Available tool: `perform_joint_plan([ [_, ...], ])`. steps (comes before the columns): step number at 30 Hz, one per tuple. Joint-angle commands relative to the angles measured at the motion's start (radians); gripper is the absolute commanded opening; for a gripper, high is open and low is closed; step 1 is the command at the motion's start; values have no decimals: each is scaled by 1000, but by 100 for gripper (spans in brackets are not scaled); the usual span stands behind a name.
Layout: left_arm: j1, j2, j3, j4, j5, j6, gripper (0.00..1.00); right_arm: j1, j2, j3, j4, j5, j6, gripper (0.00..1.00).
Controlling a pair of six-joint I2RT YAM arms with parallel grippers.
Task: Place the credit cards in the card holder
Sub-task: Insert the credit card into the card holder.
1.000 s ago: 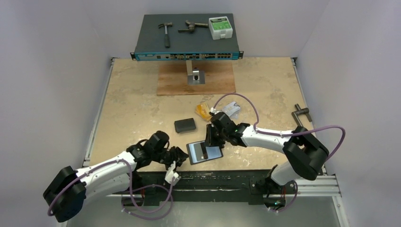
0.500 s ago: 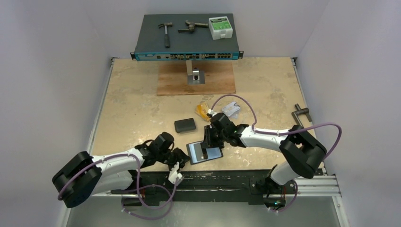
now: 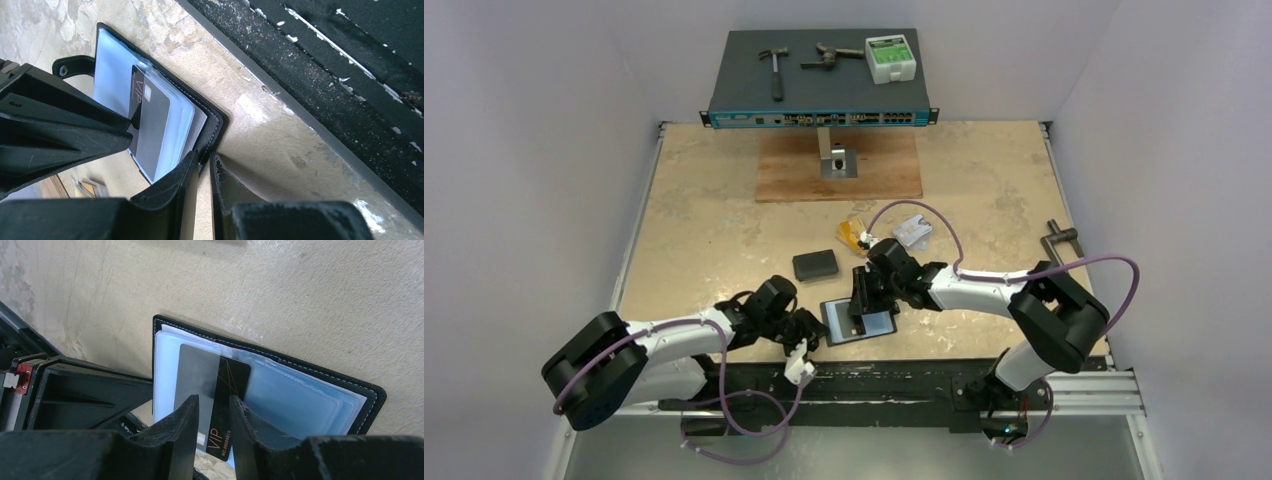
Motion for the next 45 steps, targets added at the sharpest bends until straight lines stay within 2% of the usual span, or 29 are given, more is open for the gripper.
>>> perform_joint_plan([
  [1, -10, 12, 19, -47, -11, 31, 14, -4, -20, 18, -10, -15, -35, 29],
  [8, -17, 0, 1, -53, -15, 35, 12, -5, -73, 7, -68, 30, -38, 33],
  [24, -32, -8, -9, -34, -19, 14, 10, -6, -26, -15, -16, 1, -60, 36],
  [45, -46, -10, -14, 8, -17, -13, 10, 59, 19, 38, -16, 3, -47, 34],
])
